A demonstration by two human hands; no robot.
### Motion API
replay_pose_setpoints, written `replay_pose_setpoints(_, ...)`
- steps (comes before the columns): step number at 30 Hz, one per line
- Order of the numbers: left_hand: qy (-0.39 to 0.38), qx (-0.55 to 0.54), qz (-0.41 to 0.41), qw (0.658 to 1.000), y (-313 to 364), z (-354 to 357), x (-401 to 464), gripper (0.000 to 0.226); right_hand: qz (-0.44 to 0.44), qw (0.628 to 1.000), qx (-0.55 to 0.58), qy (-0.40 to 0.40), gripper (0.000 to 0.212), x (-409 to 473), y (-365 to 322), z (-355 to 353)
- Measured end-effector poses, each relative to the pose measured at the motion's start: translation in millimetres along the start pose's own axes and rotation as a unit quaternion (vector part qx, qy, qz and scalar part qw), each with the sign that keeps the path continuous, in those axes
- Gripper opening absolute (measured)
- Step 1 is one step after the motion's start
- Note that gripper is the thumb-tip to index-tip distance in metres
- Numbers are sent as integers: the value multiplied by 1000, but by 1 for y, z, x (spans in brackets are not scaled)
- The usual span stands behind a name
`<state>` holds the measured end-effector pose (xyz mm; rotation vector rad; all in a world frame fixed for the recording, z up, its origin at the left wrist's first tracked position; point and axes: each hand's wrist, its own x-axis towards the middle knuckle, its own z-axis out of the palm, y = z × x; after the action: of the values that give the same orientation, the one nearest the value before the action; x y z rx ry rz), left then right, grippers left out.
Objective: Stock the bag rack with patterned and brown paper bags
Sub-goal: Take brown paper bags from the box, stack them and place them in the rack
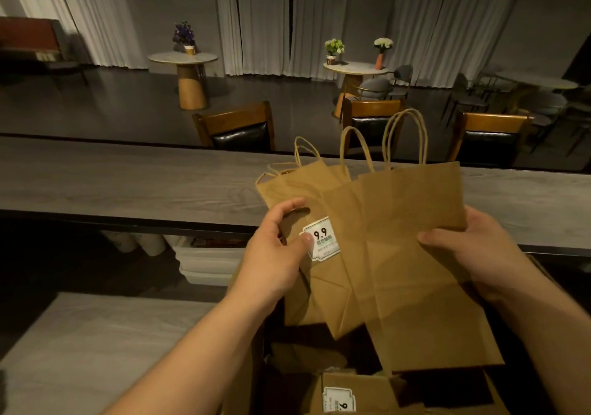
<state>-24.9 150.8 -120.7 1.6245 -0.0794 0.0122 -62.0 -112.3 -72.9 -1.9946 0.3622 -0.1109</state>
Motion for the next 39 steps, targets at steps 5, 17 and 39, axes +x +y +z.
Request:
replay_pose_setpoints(5,15,81,48,995,1,0,-2,64,2,997,-13,78,26,-5,-9,-7)
replay_pose_setpoints(17,-118,191,52,973,15,1,-15,95,-82,958,-109,251,47,-20,-28,-13)
replay_pose_setpoints(39,-193,-3,42,980,-3,0,-13,33,-147,977,-153,-29,65,-32,-6,76)
